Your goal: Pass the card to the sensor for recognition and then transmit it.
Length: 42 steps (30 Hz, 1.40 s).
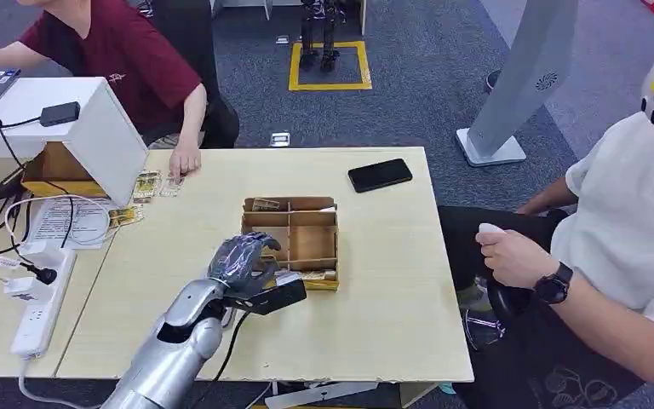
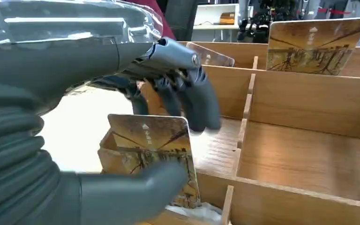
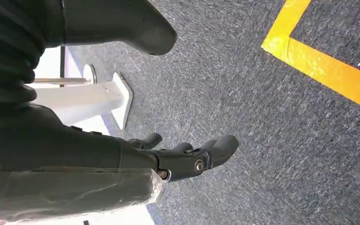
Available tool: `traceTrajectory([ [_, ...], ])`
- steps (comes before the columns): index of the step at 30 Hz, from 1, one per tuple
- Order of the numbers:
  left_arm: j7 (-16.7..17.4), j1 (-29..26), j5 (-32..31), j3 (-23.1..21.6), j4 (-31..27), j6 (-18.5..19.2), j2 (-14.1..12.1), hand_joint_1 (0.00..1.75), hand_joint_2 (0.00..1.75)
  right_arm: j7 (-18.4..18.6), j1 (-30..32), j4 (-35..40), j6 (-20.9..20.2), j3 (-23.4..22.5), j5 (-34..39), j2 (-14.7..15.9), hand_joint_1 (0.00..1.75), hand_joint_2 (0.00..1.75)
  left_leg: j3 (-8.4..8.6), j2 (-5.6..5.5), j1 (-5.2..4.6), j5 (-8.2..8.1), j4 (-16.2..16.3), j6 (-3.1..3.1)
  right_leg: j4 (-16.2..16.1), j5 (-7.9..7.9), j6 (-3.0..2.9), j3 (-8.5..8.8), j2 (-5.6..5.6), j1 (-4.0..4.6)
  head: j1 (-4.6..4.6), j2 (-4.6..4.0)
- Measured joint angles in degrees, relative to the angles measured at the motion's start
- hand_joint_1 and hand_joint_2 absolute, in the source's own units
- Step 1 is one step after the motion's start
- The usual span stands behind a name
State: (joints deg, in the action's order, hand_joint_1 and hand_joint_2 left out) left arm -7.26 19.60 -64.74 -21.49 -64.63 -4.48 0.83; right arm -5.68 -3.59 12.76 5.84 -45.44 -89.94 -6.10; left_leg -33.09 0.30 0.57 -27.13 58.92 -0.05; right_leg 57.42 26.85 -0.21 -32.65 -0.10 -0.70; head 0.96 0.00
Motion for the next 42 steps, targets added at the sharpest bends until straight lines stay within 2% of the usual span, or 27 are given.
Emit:
traceTrajectory([
  [27,-0.13,0.29,0.52,0.00,0.37,0.11,-0.07,1.75,1.75,-0.35,0.00,-0.02,0.00,0.02,0.00,0.00,0.00,1.75,-0.01,0.00,0.00,0.00,0.00,0.00,0.00,0.00,0.00,-0.01,0.00,0.00,0.00,0.00],
  [31,-1.27,0.49,1.64,-0.02,0.29,0.13,-0.09,1.75,1.75,-0.33,0.01,-0.02,0.00,0.02,0.00,0.00,0.00,1.75,-0.02,0.00,0.00,0.00,0.00,0.00,0.00,0.00,0.00,-0.04,0.00,0.00,0.00,0.00],
  [37,-1.55,3.99,2.73,-0.96,-2.55,3.08,-1.55,1.75,1.75,-0.15,0.00,-0.02,0.00,0.00,0.02,0.00,0.00,1.75,-0.03,0.01,0.00,0.01,0.00,-0.01,0.00,-0.01,0.00,-0.04,0.00,0.00,0.00,0.00],
  [42,-1.46,6.00,2.93,-1.88,-4.20,3.72,-2.73,1.75,1.75,-0.53,0.00,-0.02,0.02,0.00,0.07,0.00,0.00,1.75,-0.03,0.01,0.00,0.01,0.00,-0.01,0.01,-0.02,-0.02,-0.04,0.00,0.00,0.00,0.00],
])
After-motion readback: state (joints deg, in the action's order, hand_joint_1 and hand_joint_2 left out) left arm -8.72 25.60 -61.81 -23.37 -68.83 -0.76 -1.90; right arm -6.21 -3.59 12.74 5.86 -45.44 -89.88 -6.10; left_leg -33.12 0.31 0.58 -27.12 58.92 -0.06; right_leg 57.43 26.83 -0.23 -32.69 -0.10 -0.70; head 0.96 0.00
